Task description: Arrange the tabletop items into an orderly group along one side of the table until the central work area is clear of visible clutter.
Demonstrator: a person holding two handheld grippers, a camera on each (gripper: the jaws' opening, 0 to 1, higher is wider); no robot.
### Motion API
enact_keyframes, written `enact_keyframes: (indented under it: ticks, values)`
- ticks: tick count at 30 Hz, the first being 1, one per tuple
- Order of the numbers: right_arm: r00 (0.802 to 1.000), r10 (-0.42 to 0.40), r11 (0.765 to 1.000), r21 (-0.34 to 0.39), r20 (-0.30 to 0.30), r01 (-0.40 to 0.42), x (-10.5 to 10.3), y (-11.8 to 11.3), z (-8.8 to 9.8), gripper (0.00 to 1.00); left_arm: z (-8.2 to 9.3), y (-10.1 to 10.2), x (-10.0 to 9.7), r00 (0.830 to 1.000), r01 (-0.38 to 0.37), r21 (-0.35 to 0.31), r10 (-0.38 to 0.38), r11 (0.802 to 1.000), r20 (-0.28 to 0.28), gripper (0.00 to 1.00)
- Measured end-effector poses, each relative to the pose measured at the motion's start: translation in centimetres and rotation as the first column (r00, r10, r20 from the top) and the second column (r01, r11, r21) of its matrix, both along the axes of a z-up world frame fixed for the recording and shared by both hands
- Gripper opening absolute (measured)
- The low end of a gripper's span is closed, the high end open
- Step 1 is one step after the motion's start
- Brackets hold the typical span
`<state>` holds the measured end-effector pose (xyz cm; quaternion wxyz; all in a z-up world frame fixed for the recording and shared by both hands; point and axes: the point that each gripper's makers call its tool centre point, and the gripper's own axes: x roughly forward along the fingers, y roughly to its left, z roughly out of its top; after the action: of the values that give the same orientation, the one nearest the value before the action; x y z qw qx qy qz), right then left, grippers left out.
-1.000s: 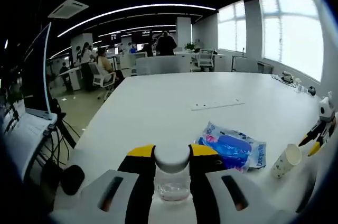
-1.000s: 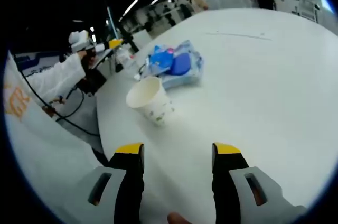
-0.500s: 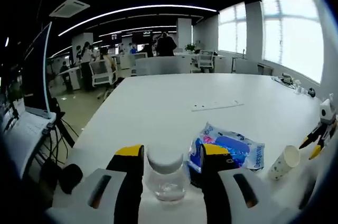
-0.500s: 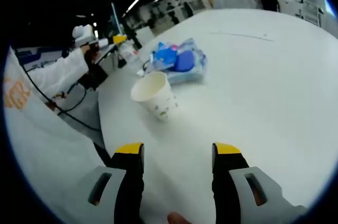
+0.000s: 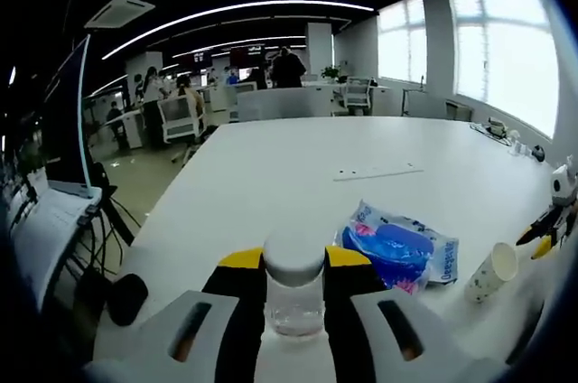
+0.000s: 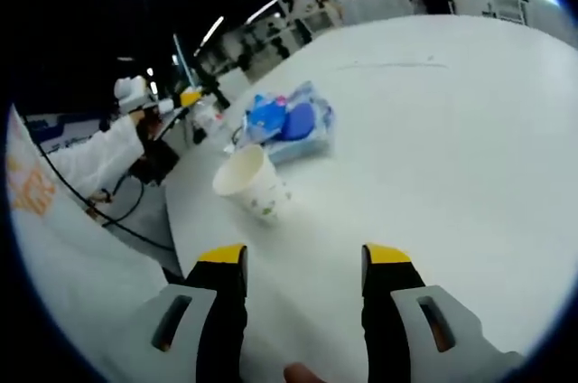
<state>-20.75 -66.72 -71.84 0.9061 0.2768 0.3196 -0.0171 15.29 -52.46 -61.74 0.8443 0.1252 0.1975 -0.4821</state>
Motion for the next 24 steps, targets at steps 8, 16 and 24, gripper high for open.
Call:
enact_keyframes:
  ticks: [8,16,24]
  values:
    - [1.0,-0.001,1.0,0.011,-0.004,0.001,-0.1,0.2,-0.1,0.49,2.6,-1.9,1.2,1.0,0.003,-0.017,-0.002,1.0,0.028,0.21]
    - [1.0,0.009,1.0,0.024,-0.003,-0.009,0.1,0.7,-0.2,0.49,5.2,-6.8,3.8,0.996,0.058,-0.03,-0.056,0.998,0.071,0.21]
    - [1.0,-0.023,0.999,0.031,-0.014,0.023,-0.5,0.4,-0.5,0.49,5.4,-12.3,5.3,0.991,0.105,-0.01,-0.104,0.994,0.082,0.21]
